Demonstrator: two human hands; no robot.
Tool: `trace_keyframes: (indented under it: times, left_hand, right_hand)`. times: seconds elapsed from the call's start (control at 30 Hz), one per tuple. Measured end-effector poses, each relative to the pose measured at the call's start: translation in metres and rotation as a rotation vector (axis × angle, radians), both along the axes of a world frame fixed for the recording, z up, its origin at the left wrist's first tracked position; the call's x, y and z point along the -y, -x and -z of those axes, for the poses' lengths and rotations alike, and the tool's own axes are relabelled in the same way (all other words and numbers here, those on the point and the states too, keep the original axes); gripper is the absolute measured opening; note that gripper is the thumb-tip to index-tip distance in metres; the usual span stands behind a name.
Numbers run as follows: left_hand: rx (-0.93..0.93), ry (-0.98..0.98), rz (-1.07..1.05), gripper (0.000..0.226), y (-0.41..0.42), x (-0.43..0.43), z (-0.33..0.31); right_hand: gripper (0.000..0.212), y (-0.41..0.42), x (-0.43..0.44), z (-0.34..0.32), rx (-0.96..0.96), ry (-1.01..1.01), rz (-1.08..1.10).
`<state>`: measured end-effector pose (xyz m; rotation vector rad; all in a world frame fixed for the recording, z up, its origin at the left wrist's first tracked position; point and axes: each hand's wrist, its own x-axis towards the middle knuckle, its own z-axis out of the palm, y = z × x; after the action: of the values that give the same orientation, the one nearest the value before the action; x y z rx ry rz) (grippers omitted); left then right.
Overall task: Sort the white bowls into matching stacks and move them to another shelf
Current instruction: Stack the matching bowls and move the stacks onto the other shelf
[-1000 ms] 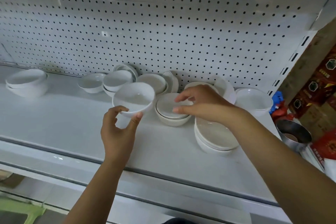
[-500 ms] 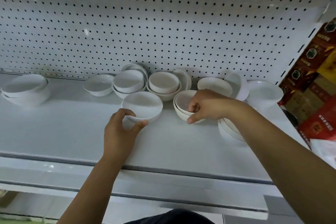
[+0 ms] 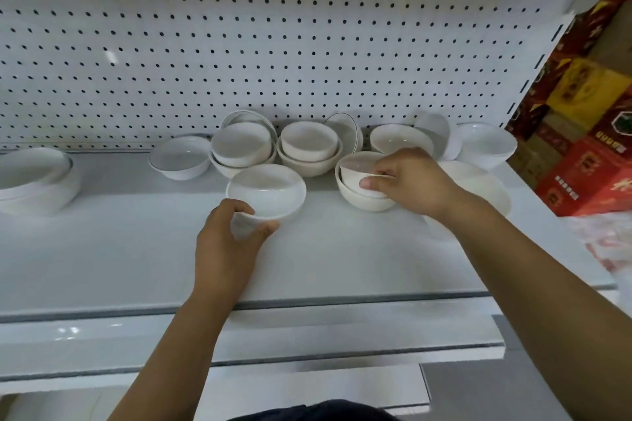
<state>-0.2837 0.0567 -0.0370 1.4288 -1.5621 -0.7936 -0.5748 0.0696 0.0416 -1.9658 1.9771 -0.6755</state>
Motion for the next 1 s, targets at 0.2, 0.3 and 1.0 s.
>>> trace_keyframes:
  times: [0.2,0.3,1.0]
  left_hand:
    - [0.013,0.019,0.009,0.031,-0.018,-0.001,-0.002]
    - [-0.006,0.014,-0.018,0.030,-0.026,-0.004,-0.002]
    - [-0.183,0.008,-0.108,0.039,-0.052,-0.001,0.012]
  right_hand:
    - [0.035,-0.014,-0.007,0.004,0.028,0.133,0.106]
    - [0.034,-0.024,-0.017,0.009,0.075,0.340,0.060]
    - [0.031,-0.093,-0.032,0.086,-0.104,0.581,-0.200]
